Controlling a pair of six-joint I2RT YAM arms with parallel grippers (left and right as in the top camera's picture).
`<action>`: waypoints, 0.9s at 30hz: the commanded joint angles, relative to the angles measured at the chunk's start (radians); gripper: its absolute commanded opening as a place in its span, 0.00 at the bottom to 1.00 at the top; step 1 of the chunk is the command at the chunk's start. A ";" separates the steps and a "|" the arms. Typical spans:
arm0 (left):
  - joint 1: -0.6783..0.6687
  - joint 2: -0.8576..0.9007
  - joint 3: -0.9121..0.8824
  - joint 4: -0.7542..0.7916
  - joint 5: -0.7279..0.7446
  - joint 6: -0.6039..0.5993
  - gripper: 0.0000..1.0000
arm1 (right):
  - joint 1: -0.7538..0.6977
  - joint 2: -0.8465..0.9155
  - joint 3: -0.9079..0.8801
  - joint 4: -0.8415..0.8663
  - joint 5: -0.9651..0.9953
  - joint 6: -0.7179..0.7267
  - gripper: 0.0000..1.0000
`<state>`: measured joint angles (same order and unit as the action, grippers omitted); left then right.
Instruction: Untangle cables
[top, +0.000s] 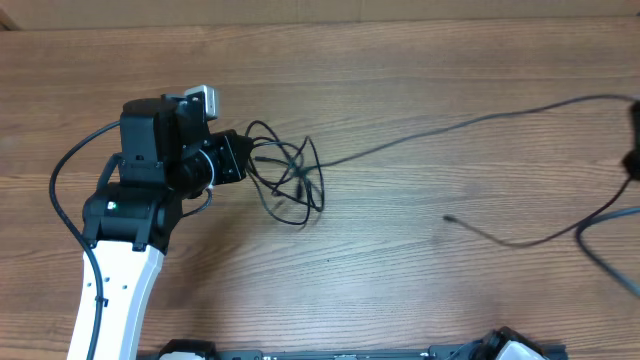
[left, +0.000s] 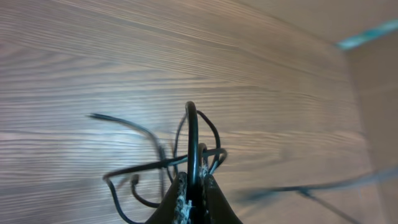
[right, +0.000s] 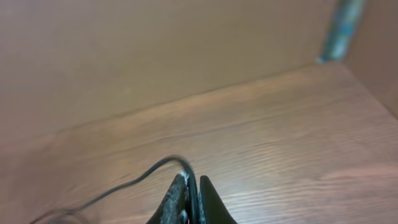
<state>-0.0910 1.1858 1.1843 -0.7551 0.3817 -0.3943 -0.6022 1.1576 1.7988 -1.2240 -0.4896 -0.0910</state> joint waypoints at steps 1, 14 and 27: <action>0.006 -0.002 0.010 -0.006 -0.126 0.031 0.04 | -0.092 0.032 0.014 0.069 0.029 0.130 0.04; 0.006 -0.002 0.010 -0.011 -0.145 0.028 0.04 | -0.292 0.313 0.013 0.182 0.174 0.233 0.04; 0.006 -0.002 0.010 -0.019 -0.088 0.032 0.04 | -0.557 0.595 -0.002 0.115 0.158 0.531 1.00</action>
<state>-0.0906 1.1858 1.1843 -0.7788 0.2619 -0.3847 -1.1343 1.7523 1.7969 -1.1030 -0.1967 0.4019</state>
